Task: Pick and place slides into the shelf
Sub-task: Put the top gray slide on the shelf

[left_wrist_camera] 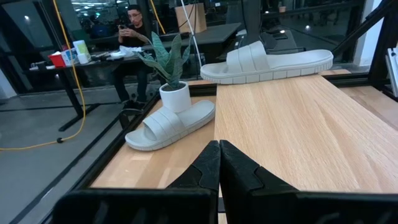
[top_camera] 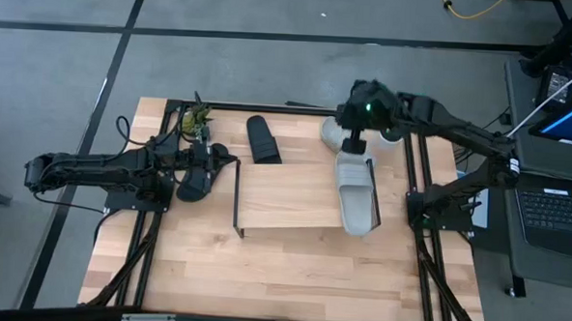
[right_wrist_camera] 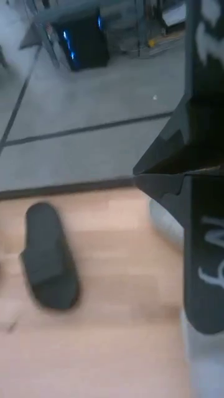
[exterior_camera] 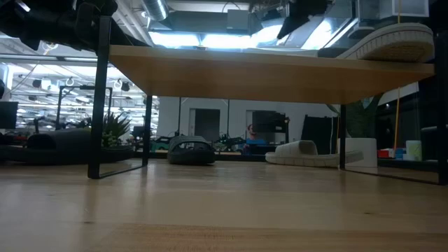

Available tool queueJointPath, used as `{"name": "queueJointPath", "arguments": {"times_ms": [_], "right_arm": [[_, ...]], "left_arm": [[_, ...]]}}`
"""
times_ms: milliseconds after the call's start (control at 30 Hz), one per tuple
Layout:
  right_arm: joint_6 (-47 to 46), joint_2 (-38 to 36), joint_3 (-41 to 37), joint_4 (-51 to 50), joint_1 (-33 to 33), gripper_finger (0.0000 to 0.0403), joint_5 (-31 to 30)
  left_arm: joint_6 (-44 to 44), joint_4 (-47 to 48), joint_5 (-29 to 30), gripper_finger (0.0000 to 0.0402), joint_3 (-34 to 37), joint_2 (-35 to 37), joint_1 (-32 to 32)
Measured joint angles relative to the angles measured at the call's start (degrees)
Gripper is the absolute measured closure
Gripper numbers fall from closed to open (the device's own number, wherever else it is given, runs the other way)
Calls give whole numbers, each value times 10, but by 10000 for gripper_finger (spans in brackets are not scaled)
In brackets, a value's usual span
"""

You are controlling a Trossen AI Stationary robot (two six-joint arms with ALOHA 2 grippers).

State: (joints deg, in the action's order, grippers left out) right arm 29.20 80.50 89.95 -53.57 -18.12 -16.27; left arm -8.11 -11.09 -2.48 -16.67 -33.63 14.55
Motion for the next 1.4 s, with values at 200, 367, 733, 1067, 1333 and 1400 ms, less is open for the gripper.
{"name": "queueJointPath", "arguments": {"times_ms": [200,367,733,1067,1333,1400], "right_arm": [[29,21,0,-32,-91,399,109],[59,33,0,-58,-118,399,125],[73,34,0,-162,-137,400,190],[100,34,0,-156,-157,400,189],[99,34,0,-156,-159,395,189],[99,34,0,-155,-159,392,189]], "left_arm": [[19,0,0,401,0,0,0],[19,0,0,401,0,0,-1],[15,0,0,401,0,0,0],[15,0,1,401,0,0,0],[14,-9,66,401,0,0,0],[14,-11,77,401,0,0,0]]}}
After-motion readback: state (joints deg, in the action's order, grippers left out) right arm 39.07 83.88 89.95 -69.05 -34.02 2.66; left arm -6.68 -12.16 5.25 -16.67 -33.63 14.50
